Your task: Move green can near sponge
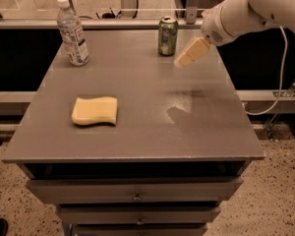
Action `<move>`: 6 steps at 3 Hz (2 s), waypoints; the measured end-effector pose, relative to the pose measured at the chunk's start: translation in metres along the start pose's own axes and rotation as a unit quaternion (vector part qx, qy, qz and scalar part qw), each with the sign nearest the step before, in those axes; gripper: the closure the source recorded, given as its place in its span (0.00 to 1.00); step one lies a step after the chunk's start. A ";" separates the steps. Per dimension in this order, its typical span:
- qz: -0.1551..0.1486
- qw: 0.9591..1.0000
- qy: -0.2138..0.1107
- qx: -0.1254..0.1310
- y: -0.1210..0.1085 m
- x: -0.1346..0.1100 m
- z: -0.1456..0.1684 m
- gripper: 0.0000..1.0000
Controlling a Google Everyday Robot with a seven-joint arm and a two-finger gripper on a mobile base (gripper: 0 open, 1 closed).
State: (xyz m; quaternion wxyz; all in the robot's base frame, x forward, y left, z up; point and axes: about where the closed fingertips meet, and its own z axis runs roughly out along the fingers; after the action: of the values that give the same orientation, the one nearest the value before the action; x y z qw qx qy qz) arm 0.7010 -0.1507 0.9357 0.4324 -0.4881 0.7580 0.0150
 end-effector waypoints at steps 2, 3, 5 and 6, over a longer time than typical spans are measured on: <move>0.157 0.980 -0.098 0.070 -0.059 -0.003 0.073 0.00; 0.193 0.969 -0.127 0.089 -0.071 -0.007 0.092 0.00; 0.222 0.956 -0.170 0.087 -0.081 -0.027 0.128 0.23; 0.230 0.954 -0.175 0.082 -0.081 -0.031 0.135 0.47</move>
Offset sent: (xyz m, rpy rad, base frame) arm 0.1159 -0.0102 -0.0192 0.4303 -0.0950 -0.2973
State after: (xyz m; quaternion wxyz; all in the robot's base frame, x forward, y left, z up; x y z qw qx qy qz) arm 0.8530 -0.1103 0.9039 0.5820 -0.2534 0.7605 0.1368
